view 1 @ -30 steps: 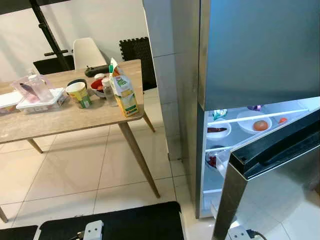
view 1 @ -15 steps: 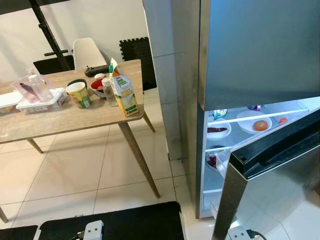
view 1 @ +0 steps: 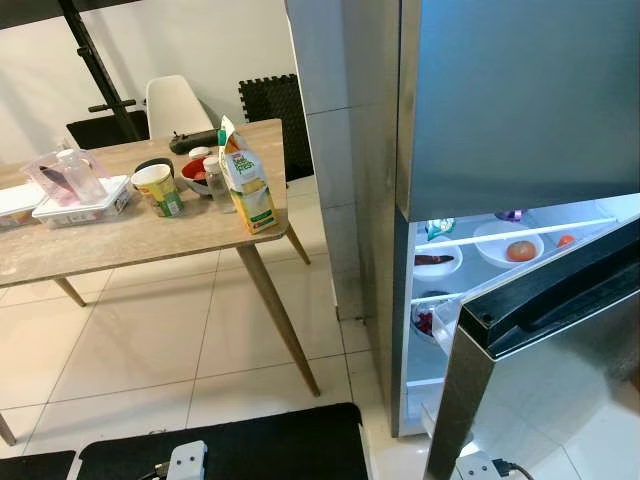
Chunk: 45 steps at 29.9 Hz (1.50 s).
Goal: Restocking fridge
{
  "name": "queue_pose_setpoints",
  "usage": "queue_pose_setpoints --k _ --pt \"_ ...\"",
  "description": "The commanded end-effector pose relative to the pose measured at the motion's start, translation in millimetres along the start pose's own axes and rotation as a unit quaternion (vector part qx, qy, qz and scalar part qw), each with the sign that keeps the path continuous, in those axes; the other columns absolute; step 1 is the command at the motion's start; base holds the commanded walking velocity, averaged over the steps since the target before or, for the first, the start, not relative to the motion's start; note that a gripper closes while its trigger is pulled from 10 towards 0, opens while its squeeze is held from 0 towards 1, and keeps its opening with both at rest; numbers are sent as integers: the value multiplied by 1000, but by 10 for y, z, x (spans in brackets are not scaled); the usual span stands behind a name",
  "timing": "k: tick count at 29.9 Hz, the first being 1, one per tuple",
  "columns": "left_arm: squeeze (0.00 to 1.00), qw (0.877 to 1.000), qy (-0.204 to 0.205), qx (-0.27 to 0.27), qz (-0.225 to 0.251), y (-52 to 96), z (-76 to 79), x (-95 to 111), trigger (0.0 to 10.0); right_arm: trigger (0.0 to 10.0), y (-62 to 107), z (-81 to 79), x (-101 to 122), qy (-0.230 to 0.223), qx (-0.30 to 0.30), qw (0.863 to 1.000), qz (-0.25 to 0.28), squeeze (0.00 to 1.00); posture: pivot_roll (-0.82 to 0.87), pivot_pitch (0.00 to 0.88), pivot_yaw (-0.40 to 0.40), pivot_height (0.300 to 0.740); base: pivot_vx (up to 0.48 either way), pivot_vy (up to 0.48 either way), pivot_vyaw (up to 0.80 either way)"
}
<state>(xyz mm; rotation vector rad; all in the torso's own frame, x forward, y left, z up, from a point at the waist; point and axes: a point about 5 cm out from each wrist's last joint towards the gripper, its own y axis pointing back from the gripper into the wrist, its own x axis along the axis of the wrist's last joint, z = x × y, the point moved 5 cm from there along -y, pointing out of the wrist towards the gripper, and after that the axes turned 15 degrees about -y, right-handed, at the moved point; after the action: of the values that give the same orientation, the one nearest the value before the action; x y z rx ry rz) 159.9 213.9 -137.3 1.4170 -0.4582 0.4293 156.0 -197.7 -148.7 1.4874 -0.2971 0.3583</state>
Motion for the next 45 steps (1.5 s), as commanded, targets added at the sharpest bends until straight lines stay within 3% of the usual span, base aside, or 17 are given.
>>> queue_pose_setpoints --k 1,45 --pt "0 1000 -10 9 -1 24 -95 15 10000 10000 -4 -75 -14 1 9 1000 -3 0 11 0 103 740 0 0 0" --pt "0 1000 -5 10 -1 23 -83 3 10000 10000 -5 -78 -10 -2 9 1000 -4 0 9 0 107 740 0 0 0"
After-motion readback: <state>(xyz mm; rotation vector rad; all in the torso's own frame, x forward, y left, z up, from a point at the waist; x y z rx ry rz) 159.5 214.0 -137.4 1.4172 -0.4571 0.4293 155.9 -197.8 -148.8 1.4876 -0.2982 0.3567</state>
